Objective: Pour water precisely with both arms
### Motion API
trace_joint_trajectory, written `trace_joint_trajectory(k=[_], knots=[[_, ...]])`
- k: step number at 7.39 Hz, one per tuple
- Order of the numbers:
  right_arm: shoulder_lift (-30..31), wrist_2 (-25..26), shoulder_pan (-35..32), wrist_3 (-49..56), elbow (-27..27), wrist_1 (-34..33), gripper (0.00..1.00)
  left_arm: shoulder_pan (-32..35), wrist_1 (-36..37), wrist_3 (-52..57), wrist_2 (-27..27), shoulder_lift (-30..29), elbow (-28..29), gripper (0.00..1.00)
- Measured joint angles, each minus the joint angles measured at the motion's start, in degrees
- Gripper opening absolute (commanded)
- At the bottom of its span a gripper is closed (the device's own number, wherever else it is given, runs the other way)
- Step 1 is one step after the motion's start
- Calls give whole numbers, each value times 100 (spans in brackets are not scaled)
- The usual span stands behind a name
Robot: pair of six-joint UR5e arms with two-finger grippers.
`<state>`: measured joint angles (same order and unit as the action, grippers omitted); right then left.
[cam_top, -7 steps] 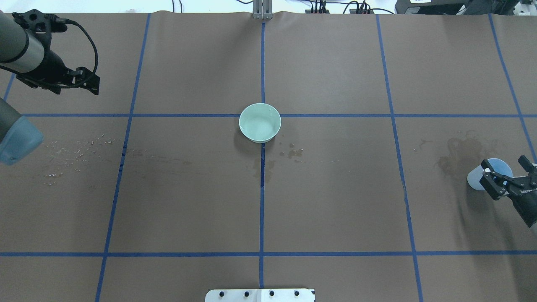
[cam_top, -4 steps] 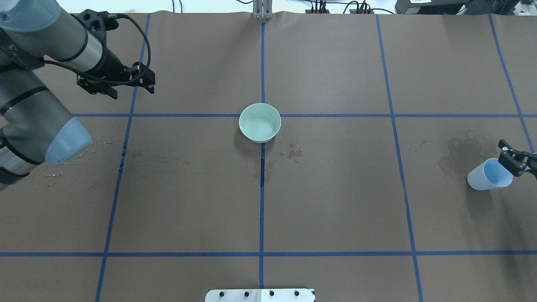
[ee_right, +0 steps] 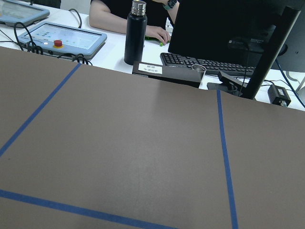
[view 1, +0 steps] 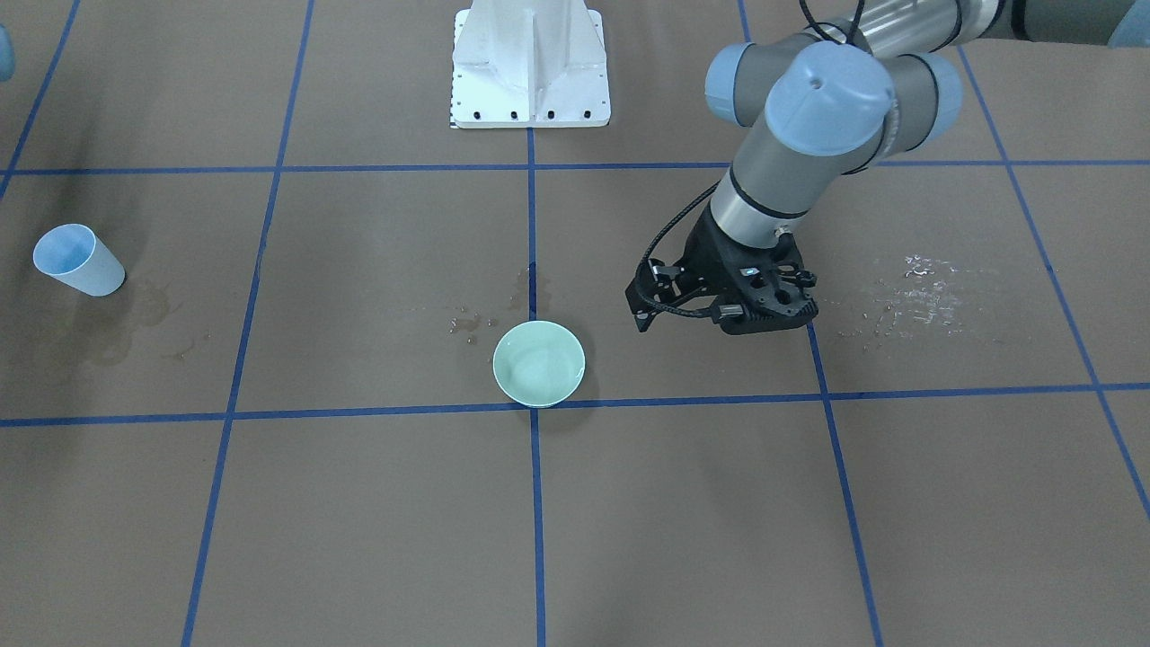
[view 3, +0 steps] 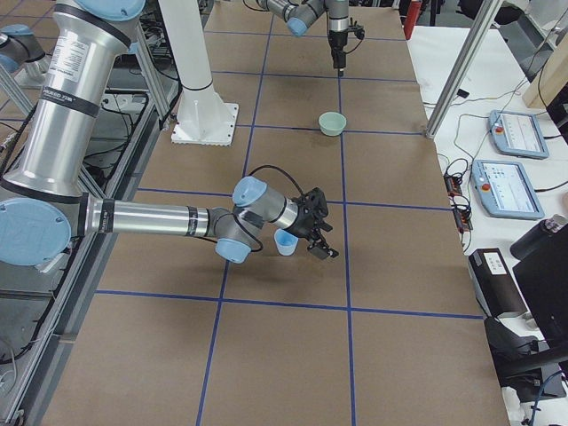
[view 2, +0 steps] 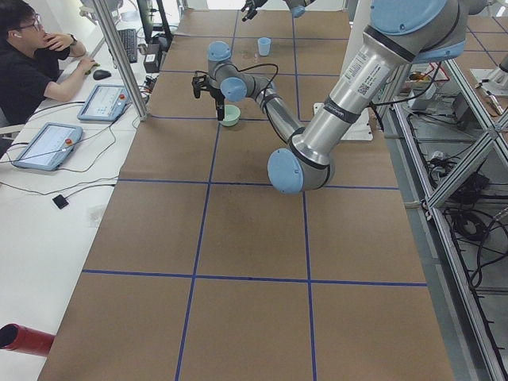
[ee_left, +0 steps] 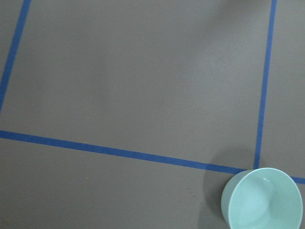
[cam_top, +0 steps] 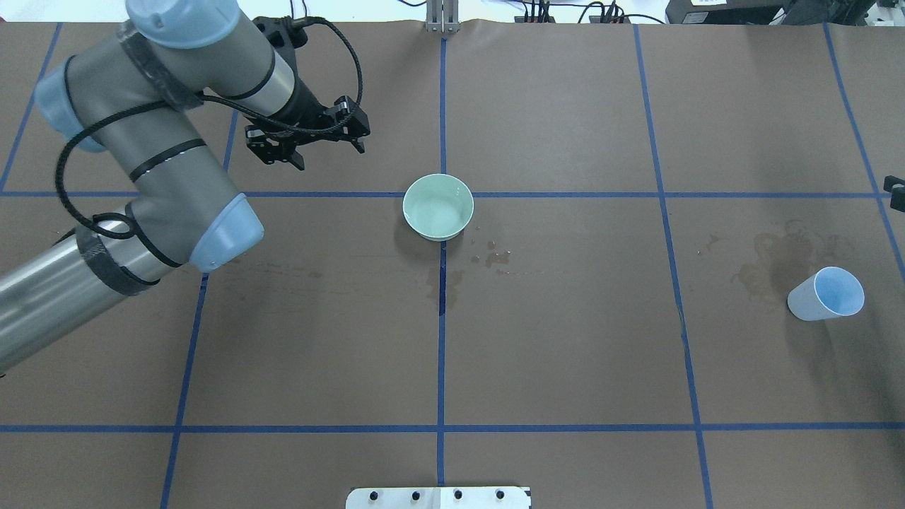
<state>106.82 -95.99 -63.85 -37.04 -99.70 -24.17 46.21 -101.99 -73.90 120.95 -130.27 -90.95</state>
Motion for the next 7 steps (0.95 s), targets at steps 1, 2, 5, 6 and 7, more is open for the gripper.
trace_joint_trajectory(k=[1, 2, 5, 6, 7], knots=[[-236, -750, -552, 359, 8, -535, 99, -128, -643, -234, -23, -84, 410, 100], [-470, -1405, -1017, 818, 20, -1174, 99, -268, -1213, -387, -72, -133, 802, 100], [-976, -2634, -1797, 2177, 135, -3075, 99, -700, -1715, -481, -275, -300, 1371, 100], [-1041, -2871, -1943, 2436, 263, -3344, 99, -770, -1729, -484, -296, -437, 1562, 98], [-1100, -3100, -2064, 2613, 456, -3465, 99, -817, -1743, -485, -352, -609, 1812, 82]])
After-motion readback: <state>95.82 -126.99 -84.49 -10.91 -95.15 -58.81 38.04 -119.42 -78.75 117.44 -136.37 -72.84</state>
